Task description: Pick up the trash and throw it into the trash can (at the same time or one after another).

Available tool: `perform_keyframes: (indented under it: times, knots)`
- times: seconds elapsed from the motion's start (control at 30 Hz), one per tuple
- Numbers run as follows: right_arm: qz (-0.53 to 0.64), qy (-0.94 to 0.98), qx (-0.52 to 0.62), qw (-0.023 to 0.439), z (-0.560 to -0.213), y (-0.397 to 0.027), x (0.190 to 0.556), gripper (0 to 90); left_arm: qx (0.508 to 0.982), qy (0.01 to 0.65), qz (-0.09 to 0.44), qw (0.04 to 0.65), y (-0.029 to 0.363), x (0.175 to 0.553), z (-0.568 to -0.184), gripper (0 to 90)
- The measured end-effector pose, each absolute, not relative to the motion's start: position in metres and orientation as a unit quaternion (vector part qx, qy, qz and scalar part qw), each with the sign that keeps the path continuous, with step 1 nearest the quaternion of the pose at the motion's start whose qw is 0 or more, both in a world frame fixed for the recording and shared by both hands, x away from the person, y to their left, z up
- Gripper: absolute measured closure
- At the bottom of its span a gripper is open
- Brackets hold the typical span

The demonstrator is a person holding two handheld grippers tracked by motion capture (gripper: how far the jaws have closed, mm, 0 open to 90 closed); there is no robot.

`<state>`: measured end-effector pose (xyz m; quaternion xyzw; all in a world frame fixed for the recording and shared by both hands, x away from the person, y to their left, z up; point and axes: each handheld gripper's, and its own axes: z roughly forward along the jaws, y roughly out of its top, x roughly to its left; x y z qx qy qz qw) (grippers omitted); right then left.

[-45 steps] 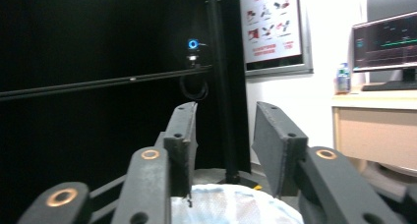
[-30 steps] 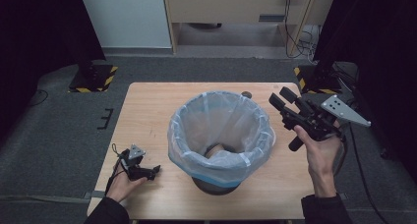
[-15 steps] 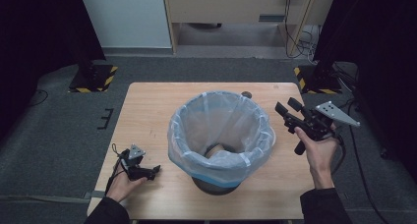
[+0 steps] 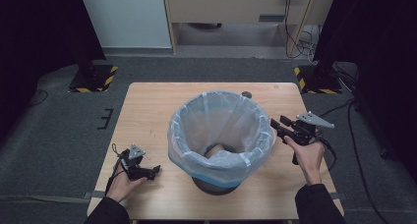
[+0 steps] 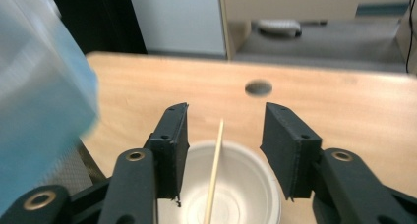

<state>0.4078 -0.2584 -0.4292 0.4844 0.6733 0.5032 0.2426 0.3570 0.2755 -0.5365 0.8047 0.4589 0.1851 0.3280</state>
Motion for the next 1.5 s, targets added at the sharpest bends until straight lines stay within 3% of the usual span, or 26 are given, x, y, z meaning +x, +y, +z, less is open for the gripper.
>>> perform_keyframes:
  times: [0.57,1.5]
  knots:
    - [0.414,0.735,0.502,0.19,-0.479,-0.245,0.417,65.2,0.805,0.459,0.185,0.328,0.276,0.357,-0.536,0.0]
    - [0.382,0.759,0.509,0.141,-0.495,-0.236,0.422,77.0,0.805,0.459,0.185,0.328,0.276,0.357,-0.536,0.0]
